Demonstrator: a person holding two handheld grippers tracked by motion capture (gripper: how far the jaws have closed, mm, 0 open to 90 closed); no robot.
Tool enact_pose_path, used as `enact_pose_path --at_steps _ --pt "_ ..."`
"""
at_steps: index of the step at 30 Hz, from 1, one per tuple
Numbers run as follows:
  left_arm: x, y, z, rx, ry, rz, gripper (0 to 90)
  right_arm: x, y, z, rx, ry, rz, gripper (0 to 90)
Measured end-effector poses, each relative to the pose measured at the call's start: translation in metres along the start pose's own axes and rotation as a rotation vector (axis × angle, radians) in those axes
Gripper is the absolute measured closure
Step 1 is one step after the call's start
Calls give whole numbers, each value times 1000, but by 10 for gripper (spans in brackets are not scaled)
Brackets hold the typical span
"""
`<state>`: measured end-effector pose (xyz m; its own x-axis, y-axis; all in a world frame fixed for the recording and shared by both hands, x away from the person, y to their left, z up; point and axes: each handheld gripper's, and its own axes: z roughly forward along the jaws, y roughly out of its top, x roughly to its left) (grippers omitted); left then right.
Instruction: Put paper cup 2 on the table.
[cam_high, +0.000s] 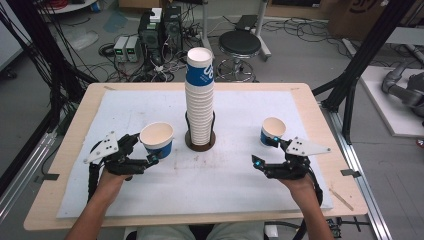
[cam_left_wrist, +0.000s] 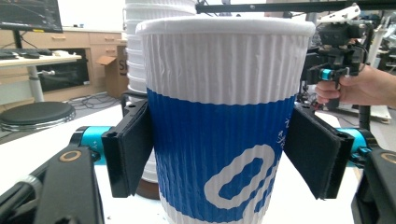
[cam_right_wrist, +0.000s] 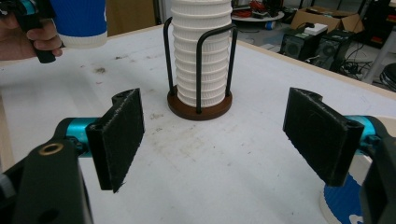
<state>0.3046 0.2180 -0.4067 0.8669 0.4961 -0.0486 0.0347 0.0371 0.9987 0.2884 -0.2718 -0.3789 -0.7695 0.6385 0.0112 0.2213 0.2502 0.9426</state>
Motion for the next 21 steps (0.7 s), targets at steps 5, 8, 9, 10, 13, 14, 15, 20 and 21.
enact_pose_path --at_steps 5,8,9,10,13,14,15,20,21 --pt "7 -1 -3 -11 21 -9 271 0 -2 -1 5 3 9 211" --pt "12 -2 -4 -25 36 -13 271 1 -4 -2 8 4 7 211" --pt "14 -3 -4 -26 42 -16 271 1 -4 -2 9 2 4 211" --pt "17 -4 -5 -21 51 -14 271 1 -4 -2 13 5 4 210" --pt "23 -7 -5 -18 76 -16 270 2 -5 -3 20 7 4 211" --pt "25 -8 -4 -20 80 -17 271 2 -6 -4 21 6 5 211" --pt "27 -9 -4 -19 87 -21 270 2 -6 -4 20 6 5 211" --pt "38 -16 -1 -1 111 -35 270 2 -6 -4 22 8 7 211" --pt "40 -17 0 -3 119 -41 269 2 -6 -3 19 9 5 211"
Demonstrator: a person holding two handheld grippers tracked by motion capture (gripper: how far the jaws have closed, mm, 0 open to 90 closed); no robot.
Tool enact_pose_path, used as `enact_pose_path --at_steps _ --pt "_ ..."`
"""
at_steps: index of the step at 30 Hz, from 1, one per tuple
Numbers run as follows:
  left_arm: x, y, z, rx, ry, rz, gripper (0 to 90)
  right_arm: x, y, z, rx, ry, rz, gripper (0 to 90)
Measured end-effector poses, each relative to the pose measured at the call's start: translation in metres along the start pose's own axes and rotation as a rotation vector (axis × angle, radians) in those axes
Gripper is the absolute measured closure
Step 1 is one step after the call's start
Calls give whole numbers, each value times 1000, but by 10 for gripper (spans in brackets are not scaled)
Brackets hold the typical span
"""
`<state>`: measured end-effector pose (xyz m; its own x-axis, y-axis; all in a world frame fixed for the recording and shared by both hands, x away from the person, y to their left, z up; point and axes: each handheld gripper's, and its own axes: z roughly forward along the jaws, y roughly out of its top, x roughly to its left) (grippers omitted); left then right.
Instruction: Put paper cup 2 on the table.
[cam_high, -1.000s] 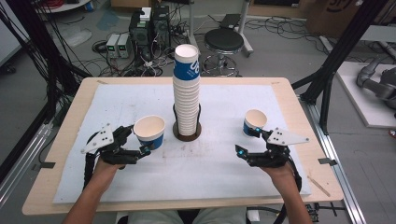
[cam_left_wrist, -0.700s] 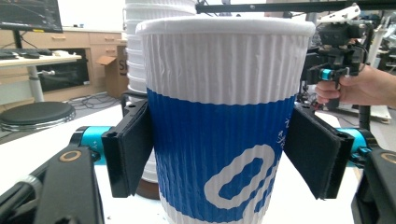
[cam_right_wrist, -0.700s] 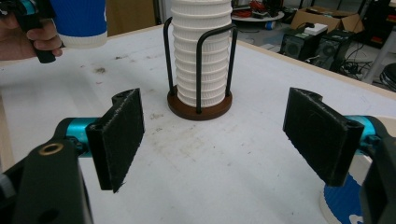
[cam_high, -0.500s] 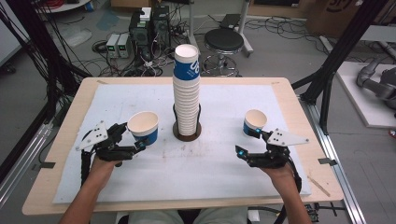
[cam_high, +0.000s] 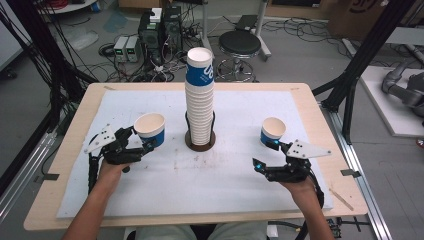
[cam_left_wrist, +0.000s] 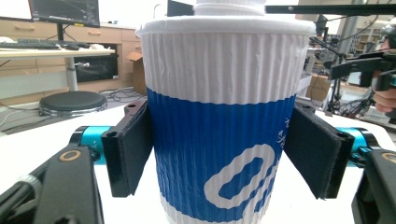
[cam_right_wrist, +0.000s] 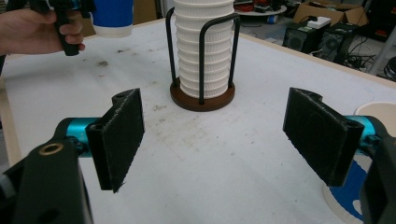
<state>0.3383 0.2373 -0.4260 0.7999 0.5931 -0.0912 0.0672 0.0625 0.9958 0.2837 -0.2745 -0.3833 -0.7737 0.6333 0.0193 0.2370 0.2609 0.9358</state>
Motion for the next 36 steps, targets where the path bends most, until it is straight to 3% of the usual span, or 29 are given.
enact_pose_path --at_steps 6,14,19,24,30,36 --pt "13 -6 6 16 50 -13 270 1 1 3 3 9 0 211" --pt "25 -22 16 116 129 -34 270 1 2 5 6 16 -2 211" --pt "24 -26 22 201 183 -16 270 1 2 3 4 13 0 210" --pt "21 -23 31 338 231 37 269 1 2 3 5 13 -3 211" --pt "16 -19 33 383 255 58 266 1 3 2 3 10 -4 211" --pt "11 -16 26 442 274 71 260 1 3 0 3 7 -6 211"
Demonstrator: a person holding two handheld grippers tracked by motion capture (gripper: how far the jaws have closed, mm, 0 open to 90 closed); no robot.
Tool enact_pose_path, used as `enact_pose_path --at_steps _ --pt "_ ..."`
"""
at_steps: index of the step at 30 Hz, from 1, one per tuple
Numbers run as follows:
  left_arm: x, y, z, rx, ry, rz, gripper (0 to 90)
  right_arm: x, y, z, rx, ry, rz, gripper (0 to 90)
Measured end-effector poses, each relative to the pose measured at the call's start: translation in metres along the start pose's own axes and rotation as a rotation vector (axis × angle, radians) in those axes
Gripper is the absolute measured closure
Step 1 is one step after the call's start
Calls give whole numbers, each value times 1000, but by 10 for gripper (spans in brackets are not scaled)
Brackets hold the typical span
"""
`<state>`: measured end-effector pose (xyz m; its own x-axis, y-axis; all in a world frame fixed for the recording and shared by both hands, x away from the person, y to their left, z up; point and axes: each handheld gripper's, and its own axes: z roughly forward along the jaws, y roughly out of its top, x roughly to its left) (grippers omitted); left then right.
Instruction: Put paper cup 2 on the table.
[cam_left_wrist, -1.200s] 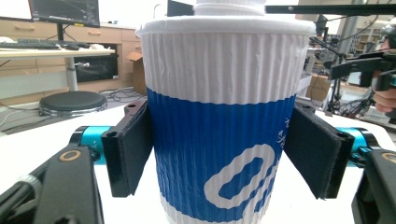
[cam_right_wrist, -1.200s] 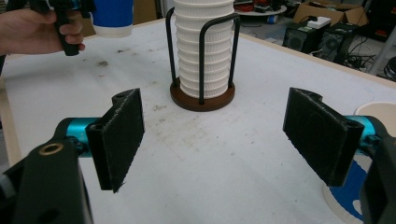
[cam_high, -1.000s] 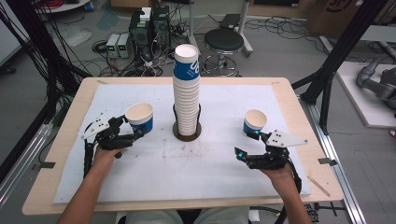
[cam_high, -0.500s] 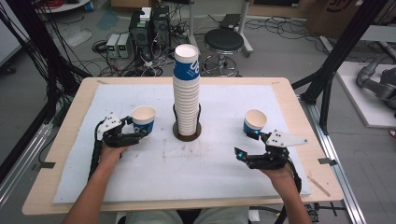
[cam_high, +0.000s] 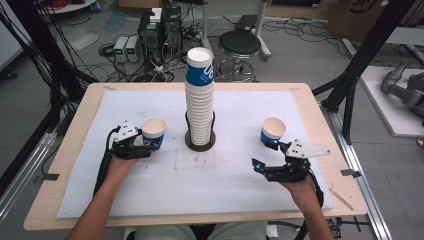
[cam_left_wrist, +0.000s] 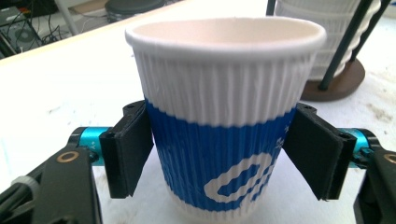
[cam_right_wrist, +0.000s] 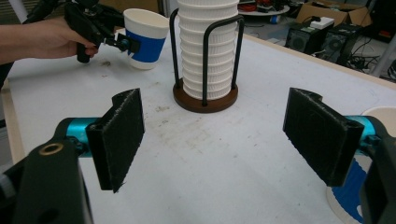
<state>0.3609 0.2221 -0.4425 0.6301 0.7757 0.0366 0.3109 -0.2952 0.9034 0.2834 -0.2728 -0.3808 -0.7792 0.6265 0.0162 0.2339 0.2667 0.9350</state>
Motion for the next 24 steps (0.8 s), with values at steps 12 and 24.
enact_pose_path --at_steps 12,24 --pt "2 -11 -10 -6 -11 -53 204 0 1 1 -8 5 -5 210" --pt "3 -14 -51 -94 -64 -101 152 -5 -2 -6 -10 -17 0 211"
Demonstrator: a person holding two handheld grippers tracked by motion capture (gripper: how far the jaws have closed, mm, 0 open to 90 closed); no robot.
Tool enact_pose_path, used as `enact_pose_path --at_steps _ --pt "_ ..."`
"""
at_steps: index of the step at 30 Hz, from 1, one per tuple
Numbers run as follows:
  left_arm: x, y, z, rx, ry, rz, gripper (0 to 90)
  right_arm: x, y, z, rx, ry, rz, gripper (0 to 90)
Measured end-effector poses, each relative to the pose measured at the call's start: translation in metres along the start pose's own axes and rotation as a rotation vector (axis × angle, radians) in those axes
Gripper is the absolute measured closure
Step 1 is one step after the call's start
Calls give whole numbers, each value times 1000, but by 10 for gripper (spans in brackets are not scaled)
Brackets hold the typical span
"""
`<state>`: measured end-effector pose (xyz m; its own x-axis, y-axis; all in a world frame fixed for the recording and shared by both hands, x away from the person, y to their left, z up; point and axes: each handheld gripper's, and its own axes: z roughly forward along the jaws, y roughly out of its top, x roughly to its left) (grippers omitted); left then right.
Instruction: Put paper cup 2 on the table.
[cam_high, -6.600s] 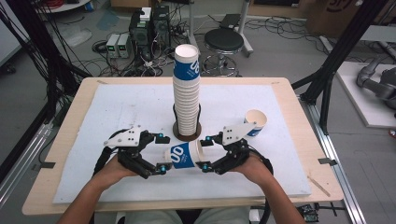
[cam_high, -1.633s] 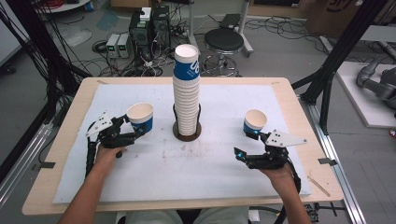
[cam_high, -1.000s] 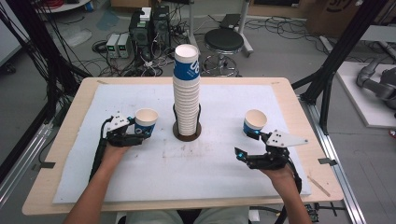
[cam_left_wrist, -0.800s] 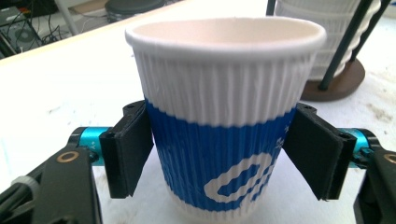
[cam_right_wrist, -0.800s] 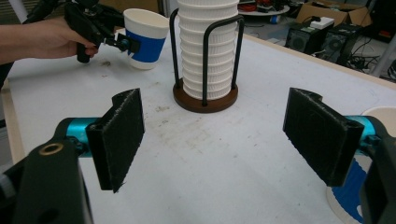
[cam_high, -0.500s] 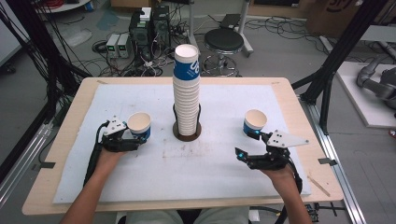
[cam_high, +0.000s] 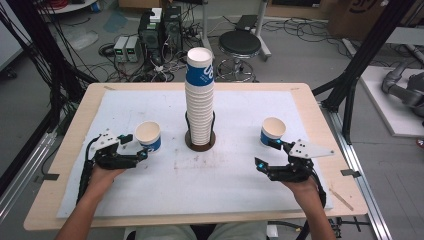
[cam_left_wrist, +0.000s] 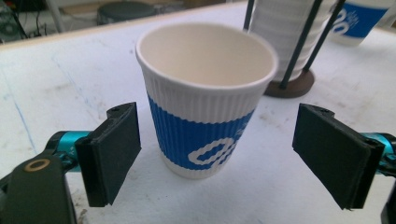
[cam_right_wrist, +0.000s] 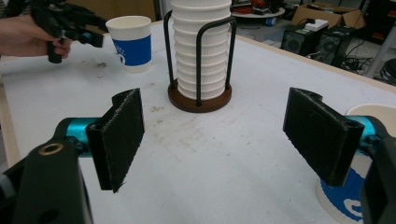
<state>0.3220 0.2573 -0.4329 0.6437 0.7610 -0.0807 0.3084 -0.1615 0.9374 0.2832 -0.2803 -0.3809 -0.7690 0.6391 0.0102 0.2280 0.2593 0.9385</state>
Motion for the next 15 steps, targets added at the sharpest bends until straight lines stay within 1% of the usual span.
enact_pose_path --at_steps 3,4,6,8,10,12,15 --pt "-1 4 -12 -57 -13 -4 152 -2 0 -4 -5 -18 0 210" --pt "-2 5 -15 -82 -18 -9 152 -2 -1 -5 -7 -23 7 210" --pt "-2 8 -21 -138 -28 -26 152 -4 -2 -8 -13 -43 9 210" --pt "-3 12 -25 -193 -28 -37 152 -7 -3 -11 -13 -63 13 210" --pt "-3 14 -29 -249 -42 -52 153 -10 -4 -13 -12 -88 16 210" --pt "-4 16 -32 -278 -40 -59 152 -12 -6 -16 -6 -106 22 210" --pt "-5 18 -33 -287 -35 -59 152 -14 -8 -19 -3 -124 29 210"
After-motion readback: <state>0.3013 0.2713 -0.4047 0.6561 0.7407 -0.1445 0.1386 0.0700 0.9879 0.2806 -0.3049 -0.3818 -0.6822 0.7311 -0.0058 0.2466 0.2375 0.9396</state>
